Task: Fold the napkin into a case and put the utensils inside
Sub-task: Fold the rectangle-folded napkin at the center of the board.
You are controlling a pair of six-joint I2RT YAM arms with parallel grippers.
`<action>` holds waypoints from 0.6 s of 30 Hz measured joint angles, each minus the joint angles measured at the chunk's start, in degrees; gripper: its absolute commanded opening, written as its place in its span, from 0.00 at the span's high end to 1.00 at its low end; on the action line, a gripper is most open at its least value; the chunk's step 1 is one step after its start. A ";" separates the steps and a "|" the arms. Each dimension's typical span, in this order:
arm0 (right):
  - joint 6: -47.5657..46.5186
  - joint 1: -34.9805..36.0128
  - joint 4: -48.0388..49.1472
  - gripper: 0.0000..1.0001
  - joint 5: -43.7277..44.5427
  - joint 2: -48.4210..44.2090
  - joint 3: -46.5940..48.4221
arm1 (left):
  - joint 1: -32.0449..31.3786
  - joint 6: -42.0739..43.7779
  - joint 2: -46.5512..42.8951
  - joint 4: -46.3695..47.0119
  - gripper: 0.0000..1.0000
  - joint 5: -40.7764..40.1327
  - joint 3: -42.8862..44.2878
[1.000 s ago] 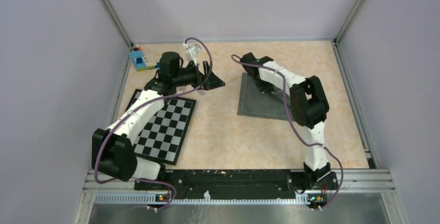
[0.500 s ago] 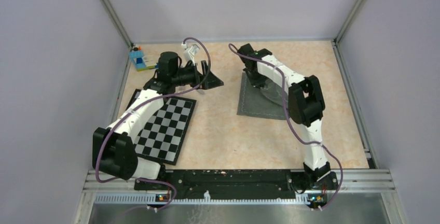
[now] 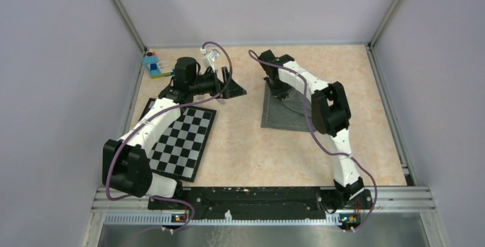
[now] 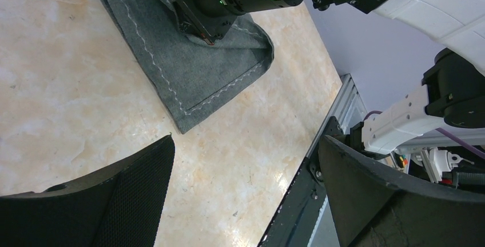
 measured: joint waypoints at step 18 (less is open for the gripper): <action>0.92 3.02 -1.22 1.00 -0.04 0.00 3.08 | 0.48 -0.68 0.24 0.50 0.01 0.63 -0.17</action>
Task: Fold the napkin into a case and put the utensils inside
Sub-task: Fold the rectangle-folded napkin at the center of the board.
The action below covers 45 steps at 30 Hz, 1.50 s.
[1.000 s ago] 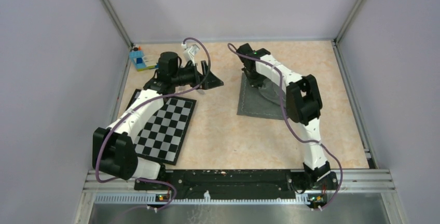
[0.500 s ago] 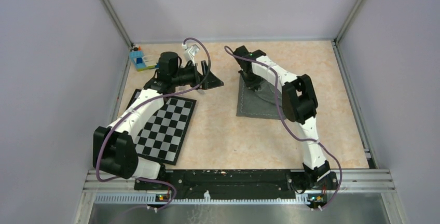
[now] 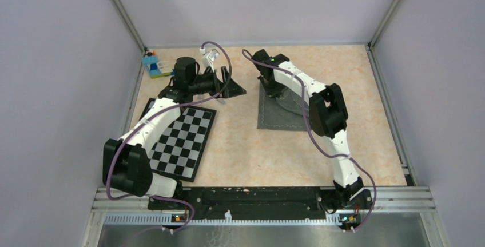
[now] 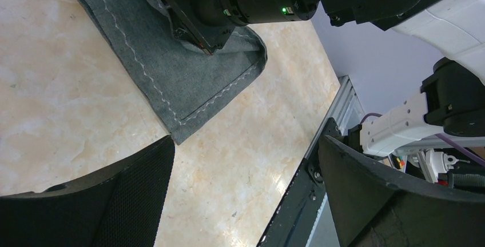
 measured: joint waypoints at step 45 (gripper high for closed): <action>7.78 -33.46 31.28 0.35 -47.45 -28.50 -47.87 | 0.68 0.00 5.77 0.68 0.01 0.39 -0.26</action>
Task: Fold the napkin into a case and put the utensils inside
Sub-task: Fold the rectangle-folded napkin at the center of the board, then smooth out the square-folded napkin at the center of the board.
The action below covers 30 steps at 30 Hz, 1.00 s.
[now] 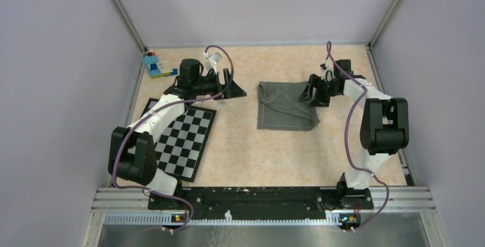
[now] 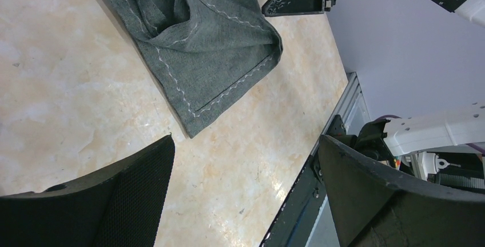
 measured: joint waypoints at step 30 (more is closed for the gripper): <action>5.66 7.21 10.62 0.39 -13.53 -15.37 -23.67 | 0.00 0.02 2.51 -0.15 0.01 0.59 0.00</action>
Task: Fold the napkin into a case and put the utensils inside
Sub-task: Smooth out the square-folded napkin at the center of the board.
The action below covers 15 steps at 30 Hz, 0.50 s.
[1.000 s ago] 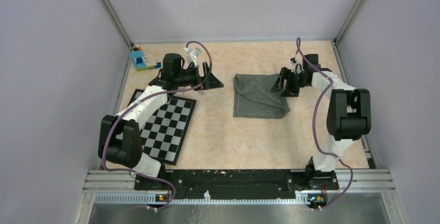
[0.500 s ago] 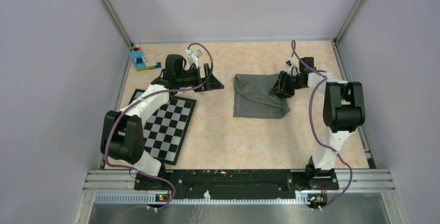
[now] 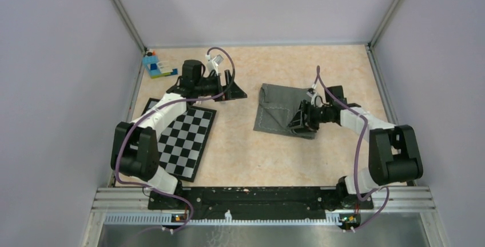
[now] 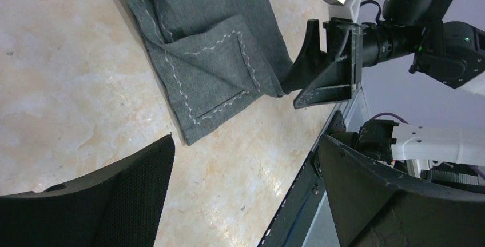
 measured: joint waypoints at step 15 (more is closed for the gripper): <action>6.03 -0.31 6.51 0.33 11.56 4.81 7.67 | -0.07 1.03 1.62 -0.59 0.01 -1.31 0.00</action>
